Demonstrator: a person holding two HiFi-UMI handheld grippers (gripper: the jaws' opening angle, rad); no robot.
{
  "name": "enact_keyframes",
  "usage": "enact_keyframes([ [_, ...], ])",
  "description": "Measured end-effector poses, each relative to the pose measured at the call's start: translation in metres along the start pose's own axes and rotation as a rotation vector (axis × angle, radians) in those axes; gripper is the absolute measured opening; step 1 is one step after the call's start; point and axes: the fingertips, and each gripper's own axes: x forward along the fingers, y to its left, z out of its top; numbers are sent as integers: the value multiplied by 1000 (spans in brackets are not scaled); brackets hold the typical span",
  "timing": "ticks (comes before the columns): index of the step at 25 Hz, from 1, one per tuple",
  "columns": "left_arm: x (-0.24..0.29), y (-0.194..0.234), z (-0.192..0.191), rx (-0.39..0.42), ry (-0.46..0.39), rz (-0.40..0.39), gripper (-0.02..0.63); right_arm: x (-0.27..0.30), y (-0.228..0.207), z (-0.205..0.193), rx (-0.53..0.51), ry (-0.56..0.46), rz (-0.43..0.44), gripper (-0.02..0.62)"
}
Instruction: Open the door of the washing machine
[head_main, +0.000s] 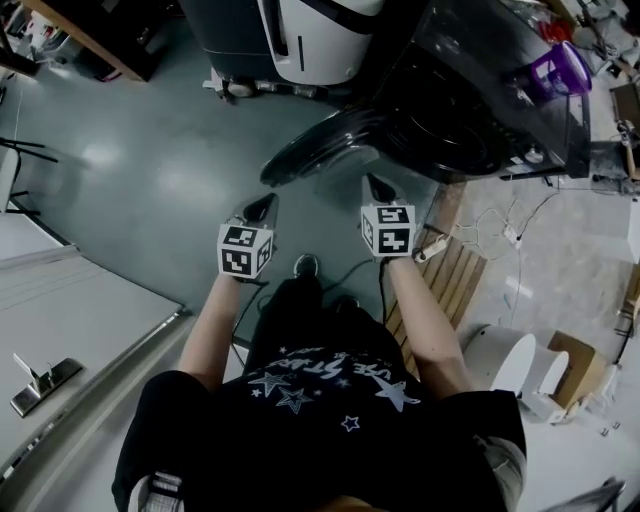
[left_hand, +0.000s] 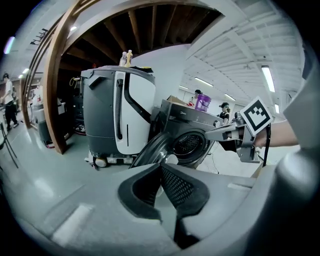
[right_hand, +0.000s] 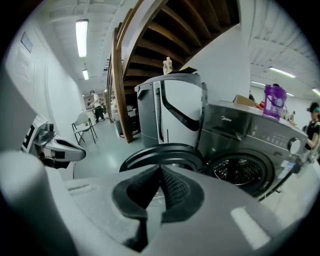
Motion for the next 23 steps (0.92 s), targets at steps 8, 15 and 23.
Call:
enact_keyframes([
  [8,-14,-58,1,42,-27,0,11,-56,-30,-13,12,-84,-2,5],
  [15,-45,-113,-2,60,-59,5,11,-117,-43,-35,54,-124,1,5],
  [23,-75,-161,8,67,-122,6,11,-176,-51,-44,64,-180,-2,5],
])
